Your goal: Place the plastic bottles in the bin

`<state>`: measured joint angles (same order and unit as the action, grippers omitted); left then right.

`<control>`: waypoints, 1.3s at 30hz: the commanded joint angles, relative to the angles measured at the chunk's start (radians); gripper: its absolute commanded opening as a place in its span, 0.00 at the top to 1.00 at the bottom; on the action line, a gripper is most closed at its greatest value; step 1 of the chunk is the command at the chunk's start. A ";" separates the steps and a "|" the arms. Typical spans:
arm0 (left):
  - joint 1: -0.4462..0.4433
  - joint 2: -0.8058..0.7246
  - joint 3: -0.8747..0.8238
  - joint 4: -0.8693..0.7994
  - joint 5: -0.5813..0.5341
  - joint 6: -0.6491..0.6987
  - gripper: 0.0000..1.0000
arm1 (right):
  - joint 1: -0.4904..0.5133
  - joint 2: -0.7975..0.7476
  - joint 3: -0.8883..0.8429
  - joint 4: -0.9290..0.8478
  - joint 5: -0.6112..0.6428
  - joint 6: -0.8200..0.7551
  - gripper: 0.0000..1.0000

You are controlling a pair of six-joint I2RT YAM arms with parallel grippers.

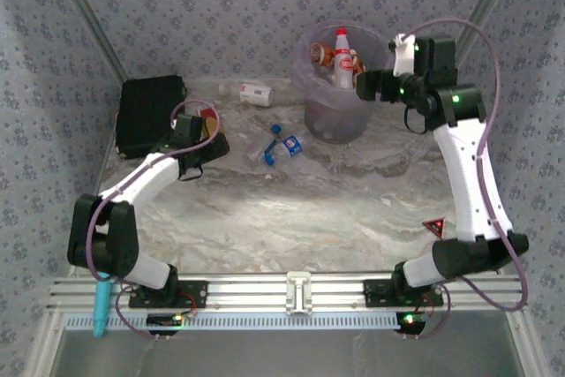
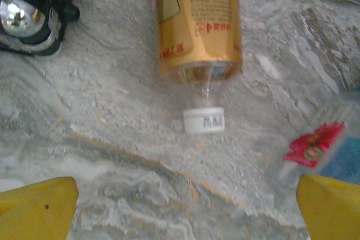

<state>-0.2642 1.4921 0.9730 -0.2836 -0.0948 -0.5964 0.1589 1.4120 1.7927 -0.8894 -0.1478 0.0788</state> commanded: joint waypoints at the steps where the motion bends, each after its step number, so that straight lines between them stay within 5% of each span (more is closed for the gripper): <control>1: 0.015 0.074 0.088 0.058 -0.038 0.000 0.00 | -0.006 -0.102 -0.142 0.041 -0.059 0.068 0.07; 8: 0.031 0.271 0.227 0.071 -0.086 -0.015 0.00 | -0.007 -0.261 -0.348 0.058 -0.088 0.128 0.07; 21: 0.031 0.495 0.378 0.034 -0.097 0.014 0.07 | -0.009 -0.376 -0.407 -0.027 -0.069 0.123 0.07; 31: 0.031 0.501 0.369 0.032 -0.090 0.020 0.30 | -0.010 -0.381 -0.419 -0.008 -0.092 0.129 0.07; 39: 0.028 0.392 0.331 0.032 -0.035 0.050 0.35 | -0.002 -0.376 -0.454 0.100 -0.228 0.196 0.08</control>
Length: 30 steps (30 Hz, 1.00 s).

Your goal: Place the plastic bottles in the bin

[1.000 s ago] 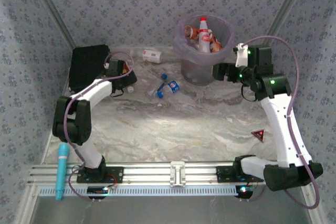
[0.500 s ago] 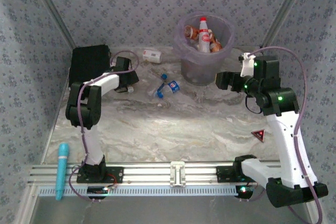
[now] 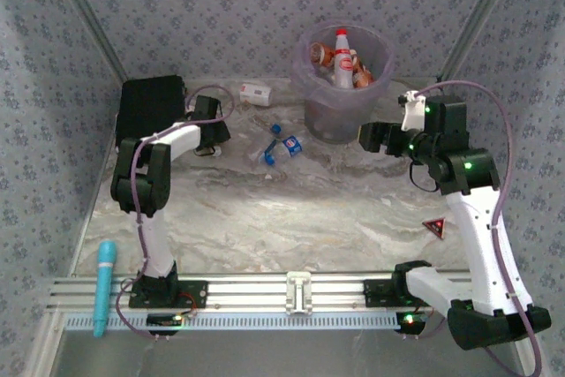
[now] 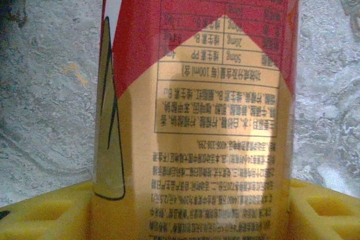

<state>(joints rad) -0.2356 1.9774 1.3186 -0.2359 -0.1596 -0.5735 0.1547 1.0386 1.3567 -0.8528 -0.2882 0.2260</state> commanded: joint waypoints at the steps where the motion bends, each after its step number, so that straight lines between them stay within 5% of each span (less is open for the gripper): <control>1: -0.001 -0.113 -0.024 -0.014 0.041 0.034 0.37 | 0.008 0.003 -0.023 0.091 -0.108 0.059 0.08; 8: -0.007 -0.335 -0.162 0.034 0.196 0.051 0.42 | 0.120 0.086 -0.045 0.297 -0.167 0.135 0.08; 17: -0.044 -0.616 -0.447 0.339 0.591 0.024 0.61 | 0.285 0.294 0.036 0.432 -0.148 0.209 0.04; 24: -0.176 -0.765 -0.624 0.564 0.591 -0.004 0.62 | 0.369 0.474 0.110 0.506 -0.175 0.279 0.00; 30: -0.249 -0.792 -0.639 0.583 0.572 0.005 0.62 | 0.418 0.599 0.171 0.558 -0.206 0.312 0.00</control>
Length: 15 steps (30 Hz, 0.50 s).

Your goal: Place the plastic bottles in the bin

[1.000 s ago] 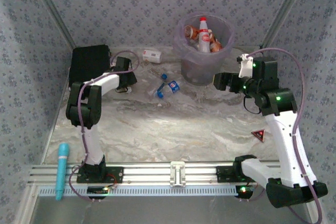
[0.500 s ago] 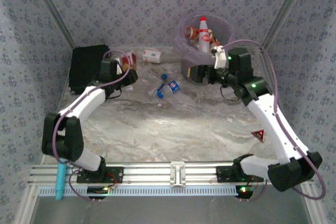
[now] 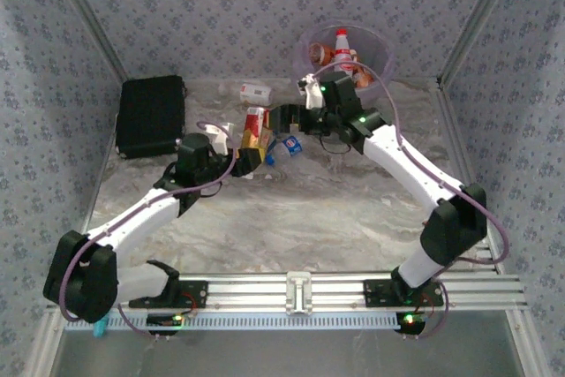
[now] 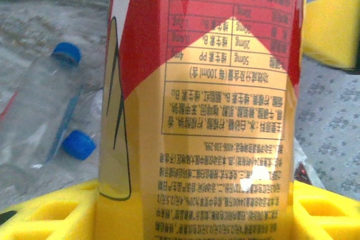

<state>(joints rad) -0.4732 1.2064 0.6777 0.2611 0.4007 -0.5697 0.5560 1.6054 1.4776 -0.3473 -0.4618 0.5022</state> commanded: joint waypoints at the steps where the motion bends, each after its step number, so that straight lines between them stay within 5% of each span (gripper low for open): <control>1: -0.014 -0.019 0.002 0.095 0.013 -0.003 0.62 | 0.021 0.051 0.058 0.054 -0.032 0.045 0.00; 15: -0.085 0.019 0.063 0.064 -0.107 0.025 0.63 | 0.061 0.152 0.083 0.101 -0.045 0.107 0.06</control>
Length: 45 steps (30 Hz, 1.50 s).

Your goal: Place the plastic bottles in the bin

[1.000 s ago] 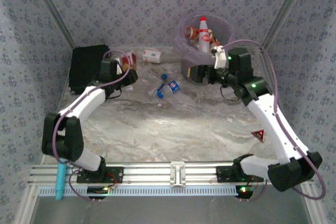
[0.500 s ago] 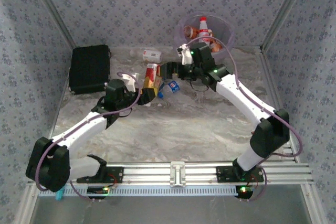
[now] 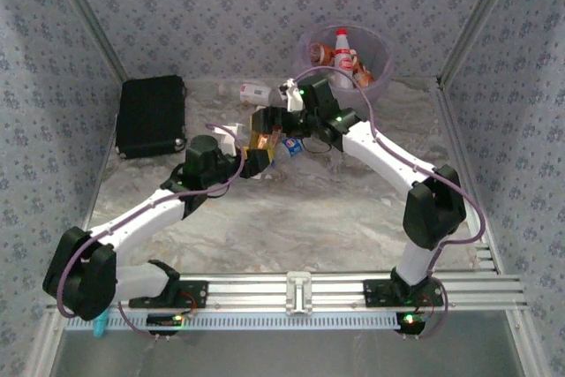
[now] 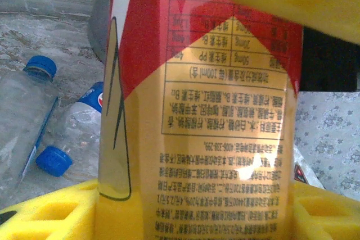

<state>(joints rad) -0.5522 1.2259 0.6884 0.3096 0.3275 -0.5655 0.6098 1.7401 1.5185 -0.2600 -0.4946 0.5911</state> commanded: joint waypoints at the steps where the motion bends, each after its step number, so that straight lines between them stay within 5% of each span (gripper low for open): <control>1: -0.005 -0.003 0.051 0.010 -0.039 0.023 0.63 | 0.007 0.016 0.045 0.005 -0.007 0.016 0.09; 9: -0.006 -0.019 0.054 -0.010 -0.090 0.021 0.59 | 0.008 0.011 0.060 -0.013 0.011 0.001 0.33; 11: -0.006 -0.021 0.060 -0.019 -0.090 0.021 0.51 | 0.008 0.015 0.079 -0.027 0.013 -0.011 0.35; 14: -0.008 -0.025 0.090 -0.081 -0.096 0.035 0.15 | 0.000 0.021 0.137 -0.077 0.026 -0.053 0.36; 17: -0.025 -0.039 0.122 -0.181 -0.133 0.078 0.04 | -0.021 0.024 0.235 -0.170 0.058 -0.134 0.37; 24: -0.027 -0.122 0.063 -0.268 -0.204 0.084 0.02 | -0.074 0.008 0.527 -0.454 0.291 -0.410 0.38; 31: -0.026 -0.143 0.015 -0.297 -0.233 0.054 0.03 | -0.182 -0.016 0.682 -0.489 0.460 -0.539 0.39; 39: -0.026 -0.170 0.003 -0.332 -0.248 0.046 0.03 | -0.347 0.029 0.762 -0.423 0.498 -0.530 0.40; 45: -0.024 -0.200 -0.013 -0.344 -0.271 0.037 0.03 | -0.377 0.159 0.866 -0.458 0.465 -0.537 0.40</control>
<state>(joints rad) -0.5770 1.0534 0.6903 -0.0204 0.0799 -0.5179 0.2249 1.8263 2.3245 -0.7017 -0.0212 0.0799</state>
